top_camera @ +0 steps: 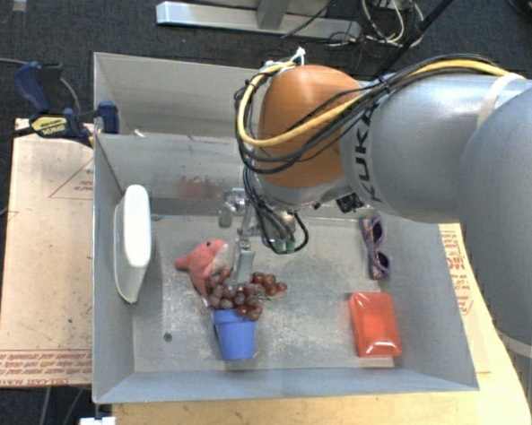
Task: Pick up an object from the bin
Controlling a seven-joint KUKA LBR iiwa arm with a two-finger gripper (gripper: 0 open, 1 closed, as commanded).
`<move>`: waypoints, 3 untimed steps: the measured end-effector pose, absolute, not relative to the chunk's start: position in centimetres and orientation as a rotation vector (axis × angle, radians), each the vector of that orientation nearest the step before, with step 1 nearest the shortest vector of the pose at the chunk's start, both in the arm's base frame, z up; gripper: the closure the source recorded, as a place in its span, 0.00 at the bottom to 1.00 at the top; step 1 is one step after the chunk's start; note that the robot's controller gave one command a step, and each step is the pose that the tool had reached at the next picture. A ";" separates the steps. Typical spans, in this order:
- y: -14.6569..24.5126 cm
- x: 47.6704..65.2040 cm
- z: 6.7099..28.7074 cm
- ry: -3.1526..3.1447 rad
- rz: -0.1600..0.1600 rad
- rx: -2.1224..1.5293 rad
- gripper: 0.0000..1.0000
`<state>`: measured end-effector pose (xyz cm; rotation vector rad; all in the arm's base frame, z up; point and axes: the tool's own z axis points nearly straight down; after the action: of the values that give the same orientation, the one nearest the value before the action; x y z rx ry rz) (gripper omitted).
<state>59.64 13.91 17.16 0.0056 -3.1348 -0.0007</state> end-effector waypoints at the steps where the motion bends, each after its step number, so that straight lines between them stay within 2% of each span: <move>1: 13.9 59.8 17.7 -3.142 -0.003 0.002 0.00; 2: 13.1 59.8 14.2 -3.150 -0.006 0.036 0.00; 3: 15.3 61.2 7.9 -3.081 -0.007 0.679 1.00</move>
Offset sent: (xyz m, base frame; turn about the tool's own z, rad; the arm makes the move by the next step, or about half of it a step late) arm -0.0044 -0.0263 -0.1016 -0.0556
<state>61.20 15.27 7.93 0.6793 -3.0809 -0.0070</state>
